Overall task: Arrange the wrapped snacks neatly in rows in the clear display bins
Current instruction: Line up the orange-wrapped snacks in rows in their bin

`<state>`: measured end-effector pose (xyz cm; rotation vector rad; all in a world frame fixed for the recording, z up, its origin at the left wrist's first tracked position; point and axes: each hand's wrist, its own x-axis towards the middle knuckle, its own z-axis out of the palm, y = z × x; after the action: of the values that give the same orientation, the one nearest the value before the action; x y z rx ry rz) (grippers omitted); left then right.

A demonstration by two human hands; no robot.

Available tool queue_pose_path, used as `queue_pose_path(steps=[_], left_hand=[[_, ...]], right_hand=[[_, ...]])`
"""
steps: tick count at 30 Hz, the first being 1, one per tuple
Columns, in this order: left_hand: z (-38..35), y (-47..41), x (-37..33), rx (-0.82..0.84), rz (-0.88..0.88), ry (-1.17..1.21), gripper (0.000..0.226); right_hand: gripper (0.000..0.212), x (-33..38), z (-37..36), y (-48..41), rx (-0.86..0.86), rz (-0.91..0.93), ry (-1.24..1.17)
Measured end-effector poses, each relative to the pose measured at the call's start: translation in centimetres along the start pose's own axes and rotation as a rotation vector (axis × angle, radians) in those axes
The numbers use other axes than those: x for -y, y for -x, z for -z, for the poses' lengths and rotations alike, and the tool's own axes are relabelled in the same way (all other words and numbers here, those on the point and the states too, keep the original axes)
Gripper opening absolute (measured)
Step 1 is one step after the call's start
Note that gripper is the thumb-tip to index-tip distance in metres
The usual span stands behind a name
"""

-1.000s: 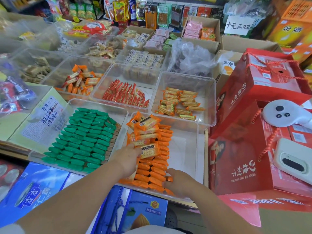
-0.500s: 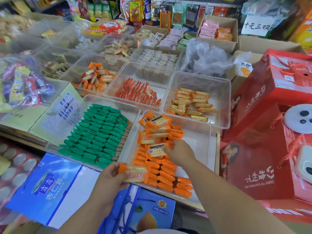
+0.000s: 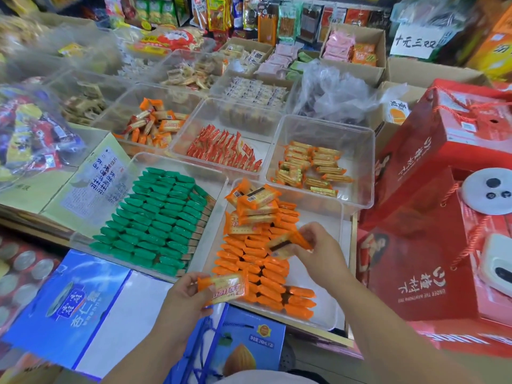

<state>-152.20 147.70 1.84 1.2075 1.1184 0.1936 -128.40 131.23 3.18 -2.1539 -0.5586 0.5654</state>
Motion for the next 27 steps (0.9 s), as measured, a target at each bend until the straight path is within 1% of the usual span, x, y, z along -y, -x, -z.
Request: queue_pose_path(steps=[2, 4, 7, 9, 11, 13, 17, 20, 22, 25, 27], left_hand=[[-0.3, 0.0, 0.0, -0.046, -0.059, 0.011, 0.016], [-0.6, 0.0, 0.0, -0.068, -0.093, 0.044, 0.017], [-1.3, 0.0, -0.1, -0.035, -0.101, 0.035, 0.017], [-1.6, 0.0, -0.2, -0.018, -0.107, 0.012, 0.018], [-1.9, 0.0, -0.4, -0.004, -0.114, -0.002, 0.018], [-2.1, 0.1, -0.7, 0.013, -0.118, -0.005, 0.019], [-2.5, 0.3, -1.1, 0.032, -0.134, -0.016, 0.017], [-2.8, 0.5, -1.3, 0.024, -0.142, -0.019, 0.016], [-2.8, 0.5, -1.3, 0.022, -0.139, -0.032, 0.017], [-2.6, 0.5, -1.1, 0.007, -0.130, -0.066, 0.017], [-2.5, 0.5, -0.9, -0.003, -0.126, -0.073, 0.018]], right_hand=[[0.031, -0.7, 2.0, 1.3, -0.016, 0.044, 0.106], [0.031, -1.3, 3.1, 2.5, 0.028, 0.087, 0.223], [0.021, -2.2, 2.9, 3.3, 0.105, 0.147, 0.505], [0.011, -2.6, 1.8, 3.2, 0.199, 0.144, 0.732], [0.013, -3.0, 0.3, 2.9, 0.344, 0.095, 0.830], [0.022, -3.3, -0.9, 2.8, 0.437, 0.054, 0.835], [0.034, -3.3, -2.4, 2.7, 0.496, -0.051, 0.707], [0.033, -3.0, -3.1, 2.5, 0.558, -0.172, 0.552], [0.046, -3.1, -3.3, 2.3, 0.593, -0.218, 0.480], [0.073, -3.4, -3.6, 2.4, 0.623, -0.235, 0.527], [0.076, -3.6, -4.0, 2.4, 0.594, -0.235, 0.549]])
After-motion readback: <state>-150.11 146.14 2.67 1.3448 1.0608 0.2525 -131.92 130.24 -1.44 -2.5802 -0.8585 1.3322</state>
